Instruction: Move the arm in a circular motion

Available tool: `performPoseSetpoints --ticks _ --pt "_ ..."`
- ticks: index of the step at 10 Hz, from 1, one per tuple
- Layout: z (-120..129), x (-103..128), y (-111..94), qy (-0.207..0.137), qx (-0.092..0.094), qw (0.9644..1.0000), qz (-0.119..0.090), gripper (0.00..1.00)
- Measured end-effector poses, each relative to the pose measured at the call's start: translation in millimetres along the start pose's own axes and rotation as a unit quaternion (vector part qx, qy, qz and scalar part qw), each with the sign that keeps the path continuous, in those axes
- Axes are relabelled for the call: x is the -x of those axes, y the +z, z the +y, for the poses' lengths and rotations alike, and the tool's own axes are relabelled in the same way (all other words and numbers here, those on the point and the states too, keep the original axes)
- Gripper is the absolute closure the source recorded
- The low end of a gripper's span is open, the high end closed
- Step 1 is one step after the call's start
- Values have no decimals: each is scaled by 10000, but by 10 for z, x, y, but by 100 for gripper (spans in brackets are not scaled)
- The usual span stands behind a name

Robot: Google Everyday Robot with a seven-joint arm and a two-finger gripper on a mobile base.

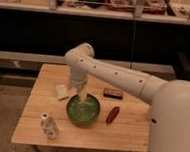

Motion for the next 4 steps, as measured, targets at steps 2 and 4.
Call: performPoseSetpoints --ticks 2,4 --pt "773 -11 -179 -202 -153 9996 -77 35" --pt "1287 -20 -255 -310 -183 9993 -53 35"
